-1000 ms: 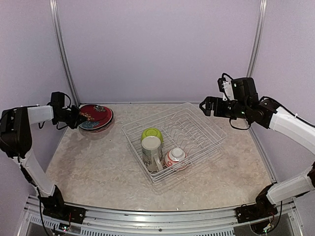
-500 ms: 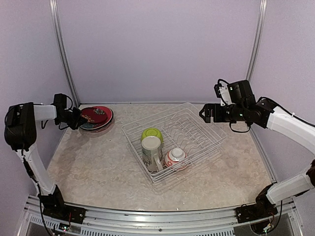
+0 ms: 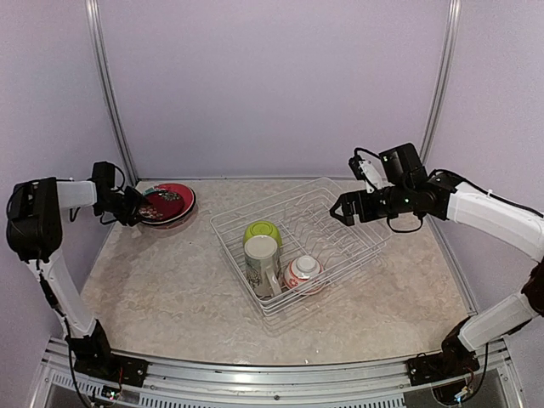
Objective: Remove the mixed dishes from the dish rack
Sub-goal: Place the plate on the plate, then grab the cup from the dish rack.
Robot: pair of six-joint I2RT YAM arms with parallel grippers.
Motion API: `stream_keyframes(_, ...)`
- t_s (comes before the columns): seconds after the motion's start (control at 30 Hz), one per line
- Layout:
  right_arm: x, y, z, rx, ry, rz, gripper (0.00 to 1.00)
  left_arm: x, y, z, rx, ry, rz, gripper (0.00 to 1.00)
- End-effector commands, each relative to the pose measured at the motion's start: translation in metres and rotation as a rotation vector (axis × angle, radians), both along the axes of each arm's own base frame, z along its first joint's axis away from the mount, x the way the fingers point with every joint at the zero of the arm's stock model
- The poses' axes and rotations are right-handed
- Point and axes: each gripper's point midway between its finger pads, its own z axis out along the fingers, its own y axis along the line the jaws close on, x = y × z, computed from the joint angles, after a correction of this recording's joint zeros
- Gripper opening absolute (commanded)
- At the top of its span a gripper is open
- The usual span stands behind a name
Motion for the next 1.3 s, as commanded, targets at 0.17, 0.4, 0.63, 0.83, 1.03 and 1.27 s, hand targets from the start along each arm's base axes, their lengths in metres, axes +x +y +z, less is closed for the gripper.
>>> stream_keyframes(0.17,-0.015,0.059,-0.014,-0.033,0.026,0.196,1.0,-0.025,-0.001,0.05,0.137,-0.074,-0.014,0.71)
stream_keyframes(0.4,-0.029,0.105,-0.021,-0.003,0.042,0.294,1.0,-0.043,-0.018,0.081,0.184,-0.128,-0.053,0.82)
stream_keyframes(0.63,-0.048,0.144,-0.019,0.019,0.041,0.383,1.0,-0.054,-0.048,0.116,0.204,-0.207,-0.119,0.87)
stream_keyframes(0.83,-0.065,0.173,-0.017,0.061,0.037,0.451,1.0,-0.056,-0.075,0.143,0.214,-0.273,-0.184,0.89)
stream_keyframes(1.03,-0.07,0.194,-0.038,-0.032,0.047,0.45,1.0,-0.057,-0.082,0.165,0.239,-0.313,-0.201,0.93)
stream_keyframes(1.27,-0.054,0.203,-0.059,-0.239,-0.014,0.36,1.0,-0.064,-0.086,0.186,0.261,-0.355,-0.212,0.97)
